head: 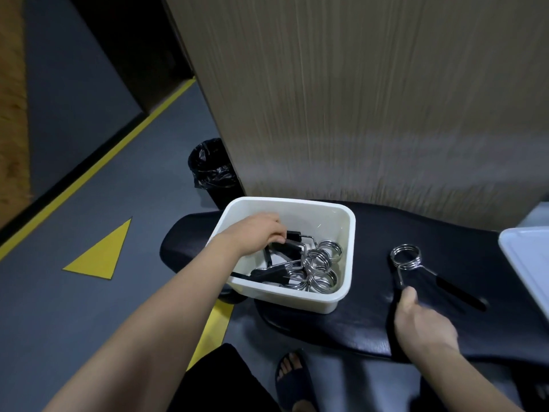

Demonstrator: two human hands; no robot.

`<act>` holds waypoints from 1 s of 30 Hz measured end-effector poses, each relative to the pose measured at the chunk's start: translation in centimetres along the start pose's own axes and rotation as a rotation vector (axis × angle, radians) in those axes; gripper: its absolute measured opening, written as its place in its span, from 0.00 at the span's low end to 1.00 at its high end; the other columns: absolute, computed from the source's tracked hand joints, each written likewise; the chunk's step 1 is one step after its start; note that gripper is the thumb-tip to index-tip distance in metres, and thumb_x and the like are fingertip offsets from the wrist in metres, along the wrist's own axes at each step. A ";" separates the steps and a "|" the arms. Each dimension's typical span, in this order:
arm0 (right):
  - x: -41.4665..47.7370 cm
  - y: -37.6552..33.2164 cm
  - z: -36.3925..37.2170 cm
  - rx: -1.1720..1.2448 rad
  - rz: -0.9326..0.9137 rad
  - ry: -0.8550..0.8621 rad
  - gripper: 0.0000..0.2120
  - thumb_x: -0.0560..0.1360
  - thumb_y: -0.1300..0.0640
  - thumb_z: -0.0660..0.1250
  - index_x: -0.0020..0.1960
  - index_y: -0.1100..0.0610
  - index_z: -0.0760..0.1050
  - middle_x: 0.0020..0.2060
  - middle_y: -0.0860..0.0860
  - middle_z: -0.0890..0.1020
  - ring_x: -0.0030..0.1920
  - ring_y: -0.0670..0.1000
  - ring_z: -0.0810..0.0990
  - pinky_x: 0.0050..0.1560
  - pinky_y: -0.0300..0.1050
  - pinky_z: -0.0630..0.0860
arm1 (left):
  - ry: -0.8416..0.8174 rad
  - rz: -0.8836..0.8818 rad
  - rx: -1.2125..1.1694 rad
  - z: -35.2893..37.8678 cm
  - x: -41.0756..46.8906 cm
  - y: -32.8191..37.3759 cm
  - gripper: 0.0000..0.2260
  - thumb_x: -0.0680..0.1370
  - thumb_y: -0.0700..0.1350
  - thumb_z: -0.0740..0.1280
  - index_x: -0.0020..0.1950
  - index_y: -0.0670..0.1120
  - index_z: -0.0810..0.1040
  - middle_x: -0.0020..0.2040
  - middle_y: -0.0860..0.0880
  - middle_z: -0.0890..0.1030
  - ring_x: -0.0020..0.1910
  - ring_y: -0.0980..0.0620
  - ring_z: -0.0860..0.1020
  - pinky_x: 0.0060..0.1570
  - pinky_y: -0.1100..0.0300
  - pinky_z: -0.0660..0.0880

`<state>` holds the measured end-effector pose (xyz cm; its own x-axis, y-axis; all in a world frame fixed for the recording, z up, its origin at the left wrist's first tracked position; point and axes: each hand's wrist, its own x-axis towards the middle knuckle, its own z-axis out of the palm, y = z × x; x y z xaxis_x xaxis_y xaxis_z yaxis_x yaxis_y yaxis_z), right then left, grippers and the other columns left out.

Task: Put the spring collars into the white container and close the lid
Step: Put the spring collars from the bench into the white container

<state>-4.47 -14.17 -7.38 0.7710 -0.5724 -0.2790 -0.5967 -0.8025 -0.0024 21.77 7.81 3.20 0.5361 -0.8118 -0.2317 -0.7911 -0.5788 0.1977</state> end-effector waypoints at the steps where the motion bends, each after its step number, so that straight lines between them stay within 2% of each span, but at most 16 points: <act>1: 0.0 0.0 0.1 -0.005 -0.002 0.003 0.12 0.77 0.66 0.52 0.59 0.58 0.59 0.49 0.55 0.84 0.51 0.55 0.84 0.39 0.48 0.70 | -0.002 0.019 0.061 0.2 0.3 0.5 0.09 0.82 0.47 0.63 0.52 0.47 0.82 0.49 0.50 0.77 0.52 0.48 0.76 0.49 0.57 0.71; 3: 0.1 0.0 0.3 -0.018 -0.002 0.006 0.12 0.76 0.66 0.52 0.59 0.59 0.60 0.49 0.54 0.84 0.50 0.54 0.84 0.38 0.48 0.71 | 0.074 0.072 0.186 0.2 0.8 1.4 0.08 0.82 0.49 0.63 0.51 0.50 0.81 0.49 0.52 0.79 0.51 0.48 0.77 0.45 0.57 0.71; 7: 0.3 0.1 0.5 -0.006 -0.009 0.010 0.11 0.76 0.66 0.51 0.57 0.58 0.60 0.49 0.54 0.84 0.50 0.55 0.84 0.39 0.47 0.70 | 0.252 0.156 0.326 0.8 1.7 2.8 0.08 0.80 0.50 0.63 0.51 0.51 0.81 0.49 0.53 0.81 0.52 0.47 0.78 0.46 0.55 0.74; 13: 0.4 0.2 0.7 0.018 -0.010 0.026 0.10 0.76 0.67 0.51 0.55 0.57 0.59 0.49 0.54 0.84 0.49 0.55 0.84 0.40 0.47 0.72 | 0.134 0.143 0.122 0.9 1.3 2.6 0.07 0.79 0.45 0.65 0.50 0.49 0.83 0.49 0.52 0.83 0.51 0.48 0.80 0.47 0.58 0.74; 18: 0.2 0.1 0.5 -0.044 -0.015 0.011 0.12 0.76 0.67 0.52 0.59 0.59 0.60 0.49 0.54 0.84 0.50 0.54 0.84 0.39 0.46 0.71 | 0.068 0.034 0.105 0.7 0.8 2.4 0.11 0.82 0.50 0.63 0.60 0.55 0.82 0.57 0.54 0.83 0.57 0.49 0.79 0.53 0.54 0.76; 20: 0.2 0.2 0.4 -0.046 -0.022 0.000 0.12 0.76 0.67 0.51 0.58 0.59 0.59 0.50 0.53 0.84 0.50 0.54 0.84 0.39 0.45 0.71 | -0.017 0.005 0.090 1.5 1.0 3.2 0.14 0.83 0.49 0.60 0.67 0.55 0.79 0.61 0.51 0.82 0.60 0.46 0.78 0.56 0.52 0.76; 22: 0.2 0.2 0.0 -0.006 -0.023 -0.014 0.11 0.76 0.67 0.51 0.57 0.58 0.59 0.50 0.54 0.84 0.51 0.56 0.84 0.40 0.46 0.70 | -0.036 -0.019 0.061 2.6 0.9 3.8 0.16 0.84 0.45 0.59 0.70 0.53 0.76 0.64 0.49 0.80 0.62 0.44 0.77 0.58 0.51 0.74; 27: -0.2 0.4 -0.7 0.072 -0.003 -0.032 0.09 0.77 0.66 0.51 0.56 0.57 0.60 0.51 0.56 0.83 0.51 0.59 0.83 0.42 0.48 0.70 | 0.136 -0.155 -0.077 3.2 -1.0 3.9 0.17 0.82 0.45 0.62 0.71 0.53 0.75 0.69 0.50 0.78 0.67 0.46 0.75 0.66 0.52 0.71; 30: -0.4 0.8 -1.6 0.203 -0.004 -0.057 0.04 0.79 0.60 0.52 0.54 0.57 0.60 0.53 0.59 0.82 0.53 0.62 0.81 0.47 0.51 0.70 | 0.386 -0.248 -0.321 1.5 -3.4 5.9 0.15 0.82 0.45 0.62 0.68 0.51 0.78 0.63 0.51 0.82 0.60 0.49 0.80 0.61 0.59 0.73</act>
<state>-4.92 -14.88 -5.69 0.7627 -0.5545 -0.3330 -0.6311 -0.7506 -0.1956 14.87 7.29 3.67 0.8116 -0.5825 0.0451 -0.5301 -0.7018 0.4758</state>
